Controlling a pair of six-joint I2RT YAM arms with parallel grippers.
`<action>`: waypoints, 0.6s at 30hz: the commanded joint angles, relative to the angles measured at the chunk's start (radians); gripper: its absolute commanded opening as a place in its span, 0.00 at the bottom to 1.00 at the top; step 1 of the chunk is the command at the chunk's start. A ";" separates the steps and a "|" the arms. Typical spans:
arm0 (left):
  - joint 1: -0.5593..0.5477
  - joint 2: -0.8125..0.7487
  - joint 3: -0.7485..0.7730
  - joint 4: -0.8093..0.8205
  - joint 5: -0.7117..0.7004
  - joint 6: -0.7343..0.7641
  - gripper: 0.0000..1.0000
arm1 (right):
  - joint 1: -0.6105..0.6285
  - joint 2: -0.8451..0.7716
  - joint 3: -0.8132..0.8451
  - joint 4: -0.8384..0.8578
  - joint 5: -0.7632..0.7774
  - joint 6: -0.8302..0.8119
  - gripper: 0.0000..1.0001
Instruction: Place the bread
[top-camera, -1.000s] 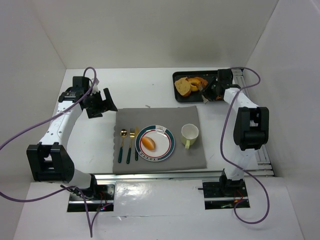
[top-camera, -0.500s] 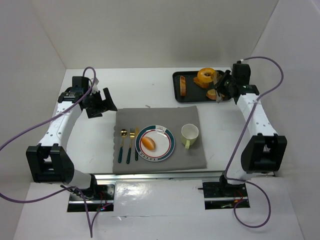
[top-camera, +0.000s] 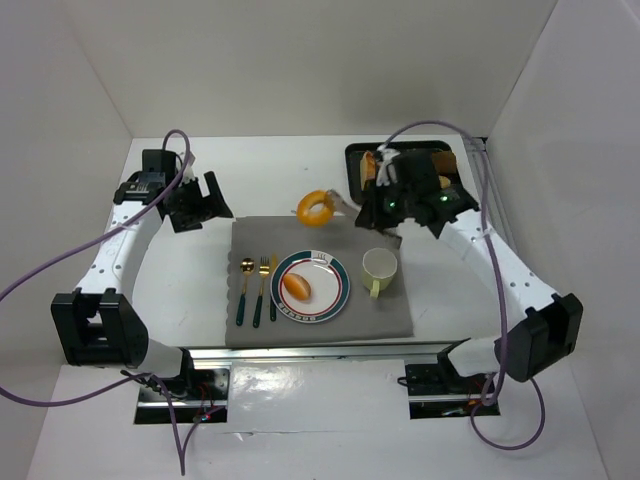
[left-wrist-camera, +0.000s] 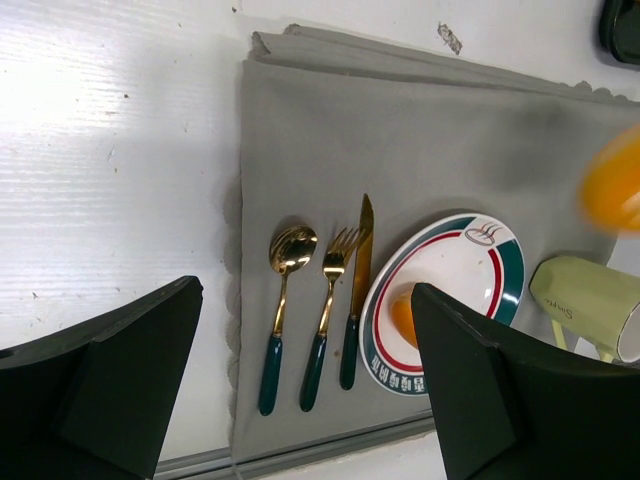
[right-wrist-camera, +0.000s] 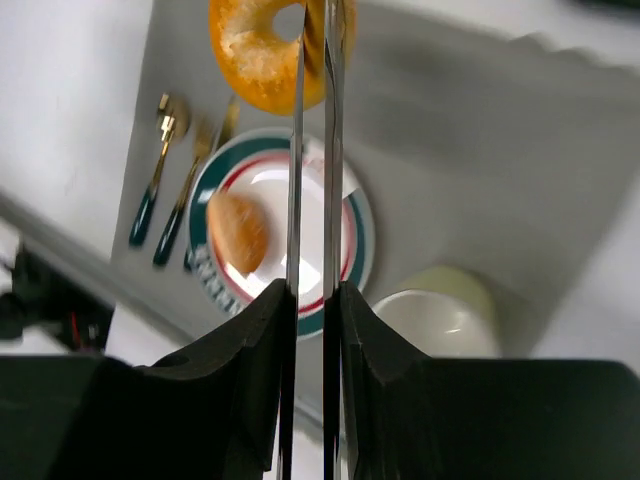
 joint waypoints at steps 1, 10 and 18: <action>0.006 -0.044 0.038 0.005 -0.018 -0.003 0.99 | 0.135 0.000 -0.040 -0.083 -0.018 -0.034 0.28; 0.006 -0.064 0.029 0.005 -0.027 -0.003 0.99 | 0.281 0.032 -0.084 -0.164 0.103 0.017 0.28; 0.006 -0.064 0.029 0.005 0.000 -0.003 0.99 | 0.291 -0.018 -0.125 -0.182 0.169 0.069 0.28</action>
